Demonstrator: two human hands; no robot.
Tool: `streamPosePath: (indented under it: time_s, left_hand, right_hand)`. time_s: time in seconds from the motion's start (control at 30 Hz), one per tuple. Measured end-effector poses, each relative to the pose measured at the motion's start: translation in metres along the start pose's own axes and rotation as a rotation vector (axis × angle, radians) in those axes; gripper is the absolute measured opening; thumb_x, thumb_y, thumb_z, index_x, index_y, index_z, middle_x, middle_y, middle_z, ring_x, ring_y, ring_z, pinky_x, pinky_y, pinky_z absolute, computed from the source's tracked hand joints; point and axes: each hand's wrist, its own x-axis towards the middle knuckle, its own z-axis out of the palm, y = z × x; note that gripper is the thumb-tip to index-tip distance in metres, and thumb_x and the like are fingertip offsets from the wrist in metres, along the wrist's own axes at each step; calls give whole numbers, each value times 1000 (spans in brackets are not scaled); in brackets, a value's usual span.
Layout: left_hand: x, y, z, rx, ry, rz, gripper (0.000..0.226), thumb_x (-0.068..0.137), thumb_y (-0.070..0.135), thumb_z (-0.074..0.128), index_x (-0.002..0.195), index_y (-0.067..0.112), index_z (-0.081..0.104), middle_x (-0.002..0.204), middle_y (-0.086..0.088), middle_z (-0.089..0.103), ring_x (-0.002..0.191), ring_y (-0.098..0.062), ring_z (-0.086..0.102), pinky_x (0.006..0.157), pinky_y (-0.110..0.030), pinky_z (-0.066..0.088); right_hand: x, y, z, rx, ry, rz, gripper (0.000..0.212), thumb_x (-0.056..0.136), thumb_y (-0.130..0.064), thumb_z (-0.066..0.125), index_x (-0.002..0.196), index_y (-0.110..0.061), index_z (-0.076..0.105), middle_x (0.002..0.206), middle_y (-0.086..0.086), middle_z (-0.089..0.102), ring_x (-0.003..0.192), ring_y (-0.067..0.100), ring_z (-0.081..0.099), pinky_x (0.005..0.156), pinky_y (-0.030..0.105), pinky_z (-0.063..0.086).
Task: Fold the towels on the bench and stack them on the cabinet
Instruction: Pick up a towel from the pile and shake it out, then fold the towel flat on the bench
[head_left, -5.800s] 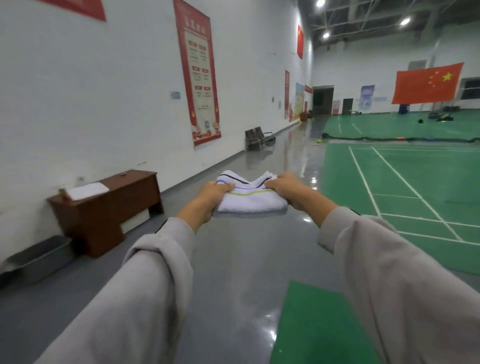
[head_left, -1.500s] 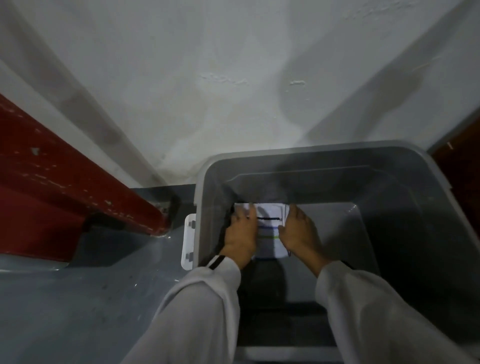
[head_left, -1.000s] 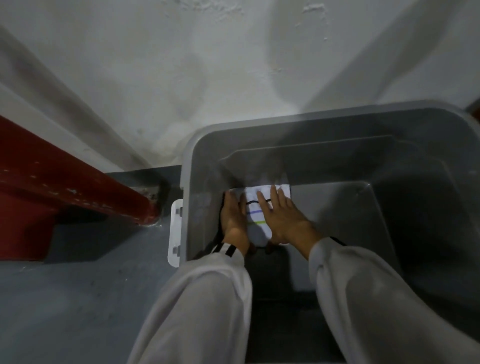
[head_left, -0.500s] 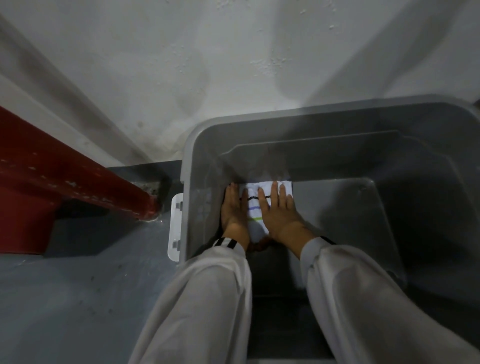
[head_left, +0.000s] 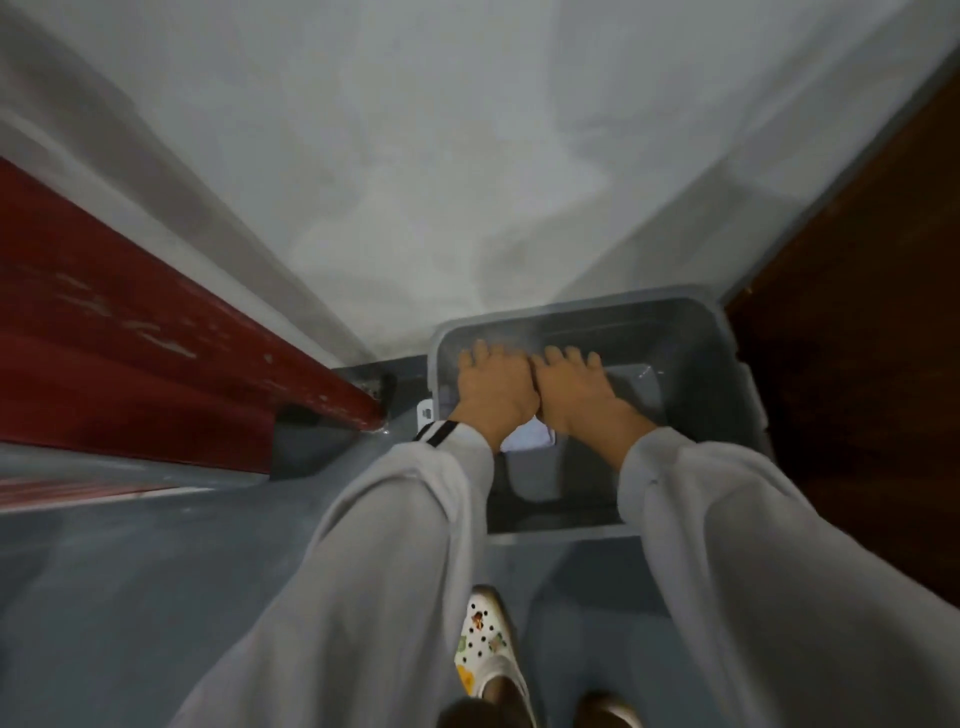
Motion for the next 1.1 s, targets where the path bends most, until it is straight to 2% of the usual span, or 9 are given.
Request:
streamPosePath:
  time_s: [0.17, 0.33, 0.5, 0.6, 0.73, 0.83, 0.9, 0.97, 1.1]
  left_hand:
    - [-103, 22, -166, -13, 125, 7, 38, 98, 31, 47, 132, 16, 54, 137, -12, 56, 130, -35, 47, 107, -46, 35]
    - [-209, 69, -338, -18, 141, 82, 41, 99, 43, 50, 131, 18, 59, 134, -9, 61, 122, -32, 56, 97, -41, 43]
    - [-291, 121, -465, 42, 190, 196, 45, 100, 49, 48, 132, 19, 59, 128, -7, 63, 112, -30, 62, 84, -38, 49]
    - [-326, 162, -522, 90, 185, 267, 46, 101, 50, 47, 131, 17, 58, 128, -7, 62, 112, -30, 61, 87, -40, 48]
    - [-366, 228, -577, 112, 169, 459, 47, 98, 51, 49, 129, 18, 61, 127, -5, 63, 107, -29, 60, 92, -41, 51]
    - [-407, 283, -605, 131, 234, 630, 41, 95, 50, 52, 119, 19, 64, 121, -5, 65, 102, -29, 61, 85, -38, 51]
    - [-445, 323, -618, 138, 289, 765, 39, 94, 49, 54, 115, 19, 65, 120, -3, 66, 105, -30, 62, 82, -36, 49]
    - [-488, 366, -624, 131, 324, 901, 39, 93, 47, 57, 121, 21, 65, 122, -1, 66, 110, -29, 62, 86, -36, 49]
    - [-580, 449, -607, 200, 341, 1171, 38, 95, 45, 53, 125, 24, 65, 125, -2, 67, 109, -29, 63, 85, -37, 49]
  right_hand:
    - [-115, -2, -181, 43, 118, -18, 38, 96, -25, 53, 134, -17, 50, 133, 10, 57, 125, 35, 54, 104, 45, 40]
    - [-235, 16, -347, 84, 235, 52, 35, 99, -24, 52, 134, -15, 50, 129, 13, 56, 121, 36, 53, 100, 48, 43]
    - [-347, 47, -471, 100, 363, 160, 41, 102, -30, 52, 140, -16, 49, 135, 12, 56, 123, 35, 54, 102, 50, 45]
    - [-409, 70, -527, 112, 412, 257, 38, 101, -33, 53, 136, -17, 53, 133, 10, 58, 122, 34, 54, 100, 46, 44]
    - [-490, 104, -580, 104, 478, 414, 35, 100, -28, 55, 134, -19, 55, 130, 8, 59, 120, 31, 55, 98, 44, 44]
    - [-557, 125, -595, 130, 545, 544, 34, 98, -26, 54, 131, -19, 58, 126, 9, 61, 116, 32, 58, 92, 42, 47]
    - [-610, 139, -594, 127, 579, 636, 34, 97, -25, 51, 130, -20, 60, 123, 8, 62, 113, 32, 60, 85, 38, 45]
    - [-666, 152, -585, 116, 620, 728, 33, 96, -23, 49, 127, -24, 60, 120, 5, 63, 111, 31, 60, 80, 37, 39]
    - [-791, 168, -558, 163, 681, 932, 31, 97, -23, 50, 127, -22, 59, 121, 6, 63, 111, 34, 59, 85, 41, 44]
